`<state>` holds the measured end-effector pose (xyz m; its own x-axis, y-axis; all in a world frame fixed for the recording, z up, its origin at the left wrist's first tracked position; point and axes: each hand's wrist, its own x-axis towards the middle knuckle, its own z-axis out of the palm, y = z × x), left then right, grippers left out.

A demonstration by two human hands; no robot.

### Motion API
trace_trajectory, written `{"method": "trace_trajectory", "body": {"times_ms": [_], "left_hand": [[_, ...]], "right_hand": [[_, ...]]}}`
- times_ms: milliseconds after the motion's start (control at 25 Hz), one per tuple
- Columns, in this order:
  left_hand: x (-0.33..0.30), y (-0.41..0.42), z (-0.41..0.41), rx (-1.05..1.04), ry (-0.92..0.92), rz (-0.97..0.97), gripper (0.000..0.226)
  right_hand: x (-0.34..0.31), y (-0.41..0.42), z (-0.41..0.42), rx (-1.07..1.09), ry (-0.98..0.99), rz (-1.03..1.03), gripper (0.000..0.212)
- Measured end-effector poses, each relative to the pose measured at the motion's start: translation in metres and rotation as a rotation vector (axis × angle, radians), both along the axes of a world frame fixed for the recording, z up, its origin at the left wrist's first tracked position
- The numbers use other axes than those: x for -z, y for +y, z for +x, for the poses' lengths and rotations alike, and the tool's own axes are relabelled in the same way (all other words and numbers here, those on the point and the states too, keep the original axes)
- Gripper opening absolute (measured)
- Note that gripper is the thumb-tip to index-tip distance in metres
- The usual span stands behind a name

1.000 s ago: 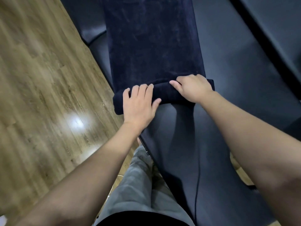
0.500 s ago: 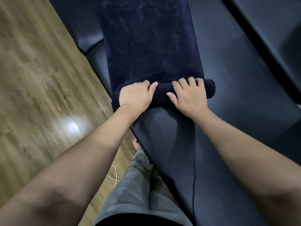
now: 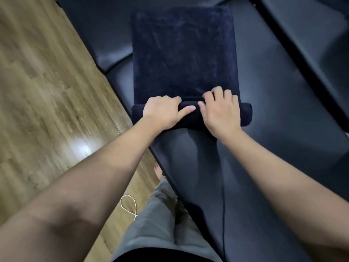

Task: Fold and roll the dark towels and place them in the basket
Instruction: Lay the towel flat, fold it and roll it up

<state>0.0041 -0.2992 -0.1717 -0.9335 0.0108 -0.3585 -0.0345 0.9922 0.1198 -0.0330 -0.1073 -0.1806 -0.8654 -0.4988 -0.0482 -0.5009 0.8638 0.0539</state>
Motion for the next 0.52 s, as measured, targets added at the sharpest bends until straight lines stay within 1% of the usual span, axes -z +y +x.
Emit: {"method": "trace_trajectory", "body": {"times_ms": [40, 120, 160, 200, 280, 360, 480, 520], "left_hand": [[-0.003, -0.002, -0.008, -0.025, -0.047, 0.042, 0.065], [-0.005, -0.003, -0.014, -0.076, -0.1, 0.103, 0.066], [-0.003, -0.003, -0.012, -0.096, -0.095, 0.1, 0.067], [-0.001, -0.001, -0.008, -0.11, -0.047, 0.077, 0.065], [0.004, 0.009, 0.008, -0.099, 0.14, -0.027, 0.058], [0.01, 0.023, 0.031, -0.078, 0.242, -0.126, 0.055], [0.018, 0.031, 0.039, -0.076, 0.235, -0.15, 0.06], [0.016, 0.03, 0.033, -0.063, 0.24, -0.158, 0.058]], "right_hand": [[0.003, 0.004, 0.008, -0.05, 0.076, -0.023, 0.046], [0.013, 0.011, 0.01, -0.113, 0.059, 0.001, 0.054], [0.016, 0.012, 0.006, -0.116, 0.046, 0.02, 0.056], [0.019, 0.01, 0.001, -0.11, 0.049, 0.027, 0.056], [0.017, 0.003, -0.01, -0.109, 0.048, 0.041, 0.052], [0.005, -0.007, -0.02, -0.108, -0.089, 0.042, 0.053], [-0.003, -0.012, -0.027, -0.01, -0.398, -0.005, 0.05], [-0.002, -0.012, -0.025, 0.038, -0.424, -0.028, 0.048]]}}
